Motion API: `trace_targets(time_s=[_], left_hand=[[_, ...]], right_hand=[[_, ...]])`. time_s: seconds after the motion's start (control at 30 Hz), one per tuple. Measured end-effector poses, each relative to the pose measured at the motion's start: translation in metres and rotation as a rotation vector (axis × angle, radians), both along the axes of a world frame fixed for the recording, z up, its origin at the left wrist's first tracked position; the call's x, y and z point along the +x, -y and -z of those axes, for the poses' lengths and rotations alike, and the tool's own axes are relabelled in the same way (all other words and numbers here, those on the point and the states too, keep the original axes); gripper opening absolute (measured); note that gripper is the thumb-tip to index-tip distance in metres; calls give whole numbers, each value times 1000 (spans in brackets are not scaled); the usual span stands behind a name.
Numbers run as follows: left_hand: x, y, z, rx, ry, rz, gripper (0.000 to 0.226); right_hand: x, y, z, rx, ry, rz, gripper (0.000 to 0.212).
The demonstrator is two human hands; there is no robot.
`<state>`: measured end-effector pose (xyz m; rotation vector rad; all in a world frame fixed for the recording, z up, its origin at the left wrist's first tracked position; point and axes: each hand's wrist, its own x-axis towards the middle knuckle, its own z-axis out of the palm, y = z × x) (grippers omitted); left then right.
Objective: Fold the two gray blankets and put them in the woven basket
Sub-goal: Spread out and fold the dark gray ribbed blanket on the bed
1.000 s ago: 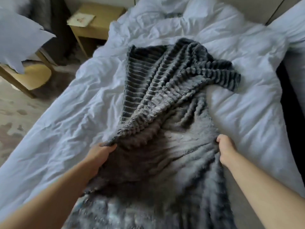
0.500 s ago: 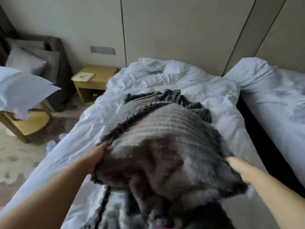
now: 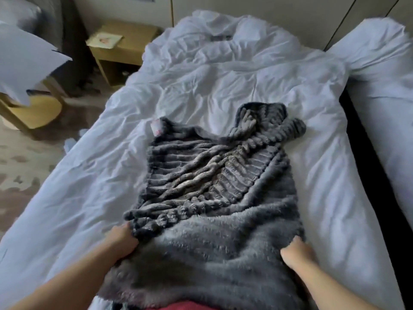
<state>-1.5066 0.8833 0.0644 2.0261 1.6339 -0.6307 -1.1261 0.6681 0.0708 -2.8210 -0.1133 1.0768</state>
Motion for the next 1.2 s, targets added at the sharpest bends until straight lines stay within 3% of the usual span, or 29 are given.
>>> trace_targets(time_s=[0.03, 0.07, 0.17, 0.33, 0.5, 0.6, 0.67, 0.83, 0.97, 1.1, 1.2], left_hand=[[9, 0, -1, 17, 35, 10, 32], [19, -2, 0, 27, 58, 33, 32], [49, -2, 5, 2, 138, 50, 42], [83, 5, 34, -109, 152, 8, 61], [85, 15, 63, -193, 157, -96, 38], [74, 23, 66, -185, 237, -191, 31], [66, 23, 62, -179, 300, -214, 24], [46, 10, 49, -157, 510, -363, 20], [35, -12, 40, 70, 642, -705, 29], [19, -29, 49, 289, 516, -943, 36], [9, -29, 63, 195, 294, -960, 18]], right_hand=[[4, -14, -3, 197, 130, 82, 48], [-3, -10, -12, 58, 47, -53, 39], [-10, -56, -10, 134, -141, -215, 7], [0, -116, 23, 315, -424, 123, 11], [7, -157, 79, 440, -597, 471, 36], [8, -173, 100, 501, -616, 678, 13], [7, -184, 105, 519, -582, 732, 12], [-6, -225, 81, 552, -334, 626, 3], [-39, -297, 37, 899, -476, 616, 9], [-98, -384, 18, 994, -586, 206, 6], [-137, -406, 29, 739, -723, -266, 19]])
